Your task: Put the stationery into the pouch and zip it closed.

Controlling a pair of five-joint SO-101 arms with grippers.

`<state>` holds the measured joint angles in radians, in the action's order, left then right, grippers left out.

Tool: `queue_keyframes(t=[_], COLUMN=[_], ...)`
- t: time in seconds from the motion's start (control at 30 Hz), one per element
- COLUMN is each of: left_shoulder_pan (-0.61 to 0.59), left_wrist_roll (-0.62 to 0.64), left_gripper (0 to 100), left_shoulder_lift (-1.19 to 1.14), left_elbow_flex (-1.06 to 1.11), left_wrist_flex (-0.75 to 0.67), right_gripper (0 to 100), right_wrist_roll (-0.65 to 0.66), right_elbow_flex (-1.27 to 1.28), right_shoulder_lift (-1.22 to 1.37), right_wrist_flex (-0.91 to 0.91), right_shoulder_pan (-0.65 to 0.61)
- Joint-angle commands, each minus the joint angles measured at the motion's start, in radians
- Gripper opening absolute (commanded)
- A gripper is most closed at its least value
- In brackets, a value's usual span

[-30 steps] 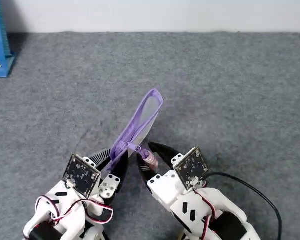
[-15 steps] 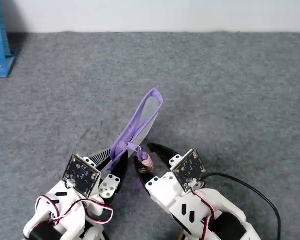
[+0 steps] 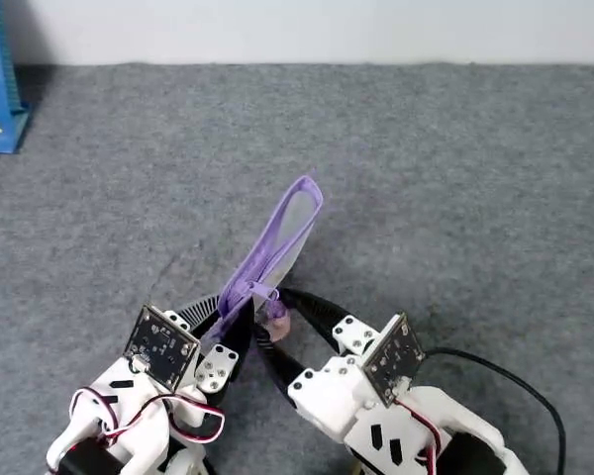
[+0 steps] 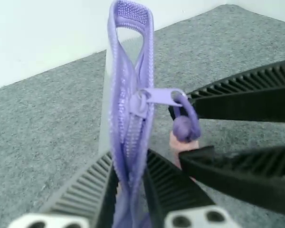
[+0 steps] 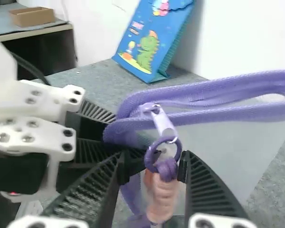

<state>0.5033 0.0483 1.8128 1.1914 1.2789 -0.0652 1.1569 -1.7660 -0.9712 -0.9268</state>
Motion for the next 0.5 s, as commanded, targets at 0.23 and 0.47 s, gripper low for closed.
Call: queue_keyframes(t=[0.23, 0.47], left_shoulder_pan=[0.002, 0.002], left_wrist_roll=[0.012, 0.012], left_gripper=[1, 1], left_shoulder_lift=[0.005, 0.005], left_elbow_flex=[0.027, 0.027], left_wrist_flex=[-0.003, -0.003], right_gripper=[16.1, 2.8], right_wrist_roll=[-0.009, 0.037], right_elbow_flex=[0.014, 0.014], right_shoulder_lift=[0.018, 0.008], right_wrist_flex=[0.019, 0.044], right_shoulder_pan=[0.018, 0.076])
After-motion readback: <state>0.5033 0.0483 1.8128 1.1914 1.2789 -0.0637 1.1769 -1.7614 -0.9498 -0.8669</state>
